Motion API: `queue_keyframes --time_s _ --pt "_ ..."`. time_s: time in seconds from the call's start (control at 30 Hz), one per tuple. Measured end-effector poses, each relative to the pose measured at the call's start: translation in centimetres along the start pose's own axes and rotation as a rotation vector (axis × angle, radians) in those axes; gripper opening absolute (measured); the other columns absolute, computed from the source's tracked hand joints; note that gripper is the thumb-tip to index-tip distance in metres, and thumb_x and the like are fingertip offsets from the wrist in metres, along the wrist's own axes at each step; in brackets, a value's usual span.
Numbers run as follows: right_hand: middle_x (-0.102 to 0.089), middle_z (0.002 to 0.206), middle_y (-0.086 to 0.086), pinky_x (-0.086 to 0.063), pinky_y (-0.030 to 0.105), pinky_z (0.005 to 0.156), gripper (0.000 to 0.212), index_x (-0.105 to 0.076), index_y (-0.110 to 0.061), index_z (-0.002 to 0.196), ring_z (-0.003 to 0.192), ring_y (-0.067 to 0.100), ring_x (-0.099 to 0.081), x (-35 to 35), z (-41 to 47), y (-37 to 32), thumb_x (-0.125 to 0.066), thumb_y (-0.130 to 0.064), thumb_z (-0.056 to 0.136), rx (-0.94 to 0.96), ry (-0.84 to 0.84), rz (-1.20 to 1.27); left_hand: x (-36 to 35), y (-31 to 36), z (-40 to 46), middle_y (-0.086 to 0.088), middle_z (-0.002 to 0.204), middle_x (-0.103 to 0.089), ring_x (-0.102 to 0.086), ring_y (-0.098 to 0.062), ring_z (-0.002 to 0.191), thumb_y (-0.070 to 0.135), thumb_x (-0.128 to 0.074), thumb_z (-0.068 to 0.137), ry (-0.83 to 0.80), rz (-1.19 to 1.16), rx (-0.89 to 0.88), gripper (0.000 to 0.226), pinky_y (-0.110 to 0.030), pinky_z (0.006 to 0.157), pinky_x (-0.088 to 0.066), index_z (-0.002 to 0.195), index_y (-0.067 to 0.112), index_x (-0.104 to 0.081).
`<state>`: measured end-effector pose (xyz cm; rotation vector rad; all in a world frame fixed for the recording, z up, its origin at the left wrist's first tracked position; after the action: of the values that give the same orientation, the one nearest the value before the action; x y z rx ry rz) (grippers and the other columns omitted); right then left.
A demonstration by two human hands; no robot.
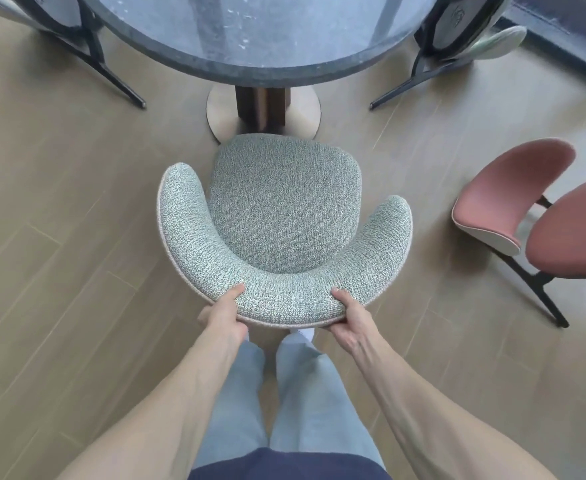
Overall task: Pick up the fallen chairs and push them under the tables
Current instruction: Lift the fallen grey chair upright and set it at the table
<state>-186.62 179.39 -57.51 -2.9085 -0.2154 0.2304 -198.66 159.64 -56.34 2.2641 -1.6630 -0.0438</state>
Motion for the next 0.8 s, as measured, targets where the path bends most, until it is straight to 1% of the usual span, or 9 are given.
queue_keyframes --time_s 0.07,0.2,0.4,0.47,0.57,0.7,0.8 --pt "-0.06 0.129 0.029 -0.041 0.067 0.1 0.049 -0.047 0.008 0.133 0.118 0.044 -0.059 -0.9 0.3 -0.3 -0.063 0.011 0.087 0.002 -0.02 -0.012 -0.2 0.9 0.2 -0.025 0.126 -0.062 -0.061 -0.042 0.115 -0.003 -0.084 0.07 0.005 -0.015 -0.02 0.071 -0.063 0.098 -0.048 0.132 0.0 -0.05" --pt "-0.061 0.128 0.028 -0.041 0.069 0.098 0.053 -0.045 0.005 0.136 0.117 0.044 -0.06 -3.3 0.9 -1.8 -0.062 0.013 0.086 0.029 -0.041 -0.067 -1.4 2.9 0.8 -0.023 0.133 -0.058 -0.056 -0.04 0.124 -0.001 -0.085 0.069 0.034 -0.031 -0.056 0.077 -0.059 0.104 -0.045 0.136 0.001 -0.047" --pt "-0.061 0.13 0.024 -0.042 0.071 0.093 0.06 -0.041 0.0 0.139 0.117 0.042 -0.06 -6.7 1.7 -5.6 -0.06 0.014 0.084 0.104 -0.055 -0.122 -4.3 4.7 0.5 -0.021 0.141 -0.053 -0.054 -0.039 0.127 0.001 -0.082 0.073 -0.03 -0.065 -0.051 0.084 -0.058 0.105 -0.045 0.145 0.007 -0.039" --pt "-0.061 0.13 0.024 -0.042 0.071 0.093 0.06 -0.043 0.001 0.139 0.117 0.042 -0.06 -7.1 2.3 -5.8 -0.06 0.015 0.084 0.096 -0.062 -0.13 -4.8 4.6 0.8 -0.022 0.138 -0.055 -0.058 -0.039 0.121 0.001 -0.082 0.074 -0.043 -0.052 -0.035 0.084 -0.058 0.102 -0.048 0.145 0.006 -0.039" --pt "-0.062 0.129 0.023 -0.042 0.072 0.093 0.061 -0.043 -0.001 0.139 0.117 0.042 -0.06 -7.3 2.8 -6.0 -0.06 0.015 0.083 0.088 -0.063 -0.117 -5.1 4.8 1.1 -0.024 0.127 -0.062 -0.065 -0.038 0.108 0.001 -0.083 0.073 -0.063 -0.061 -0.029 0.076 -0.056 0.094 -0.054 0.139 0.002 -0.044" --pt "-0.062 0.128 0.022 -0.043 0.071 0.092 0.062 -0.042 -0.002 0.139 0.116 0.041 -0.061 -7.5 2.9 -6.0 -0.063 0.013 0.083 0.092 -0.054 -0.105 -5.1 5.0 0.9 -0.022 0.127 -0.061 -0.066 -0.037 0.105 0.006 -0.085 0.074 -0.053 -0.038 -0.049 0.08 -0.055 0.091 -0.056 0.141 0.004 -0.042" --pt "-0.064 0.126 0.02 -0.046 0.07 0.087 0.061 -0.043 -0.005 0.139 0.113 0.04 -0.063 -7.5 2.4 -5.7 -0.067 0.006 0.084 0.098 -0.049 -0.116 -5.1 5.1 0.4 -0.02 0.124 -0.062 -0.066 -0.036 0.098 0.01 -0.085 0.075 -0.052 -0.01 -0.067 0.078 -0.057 0.087 -0.057 0.139 0.004 -0.041"
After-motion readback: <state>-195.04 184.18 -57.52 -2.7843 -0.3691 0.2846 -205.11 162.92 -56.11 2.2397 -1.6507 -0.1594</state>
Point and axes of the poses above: each hand's wrist, its own z-axis towards the middle knuckle, its own x-axis out of the back of the hand, y = z × x, the point moved 7 cm from there along z, towards the middle knuckle
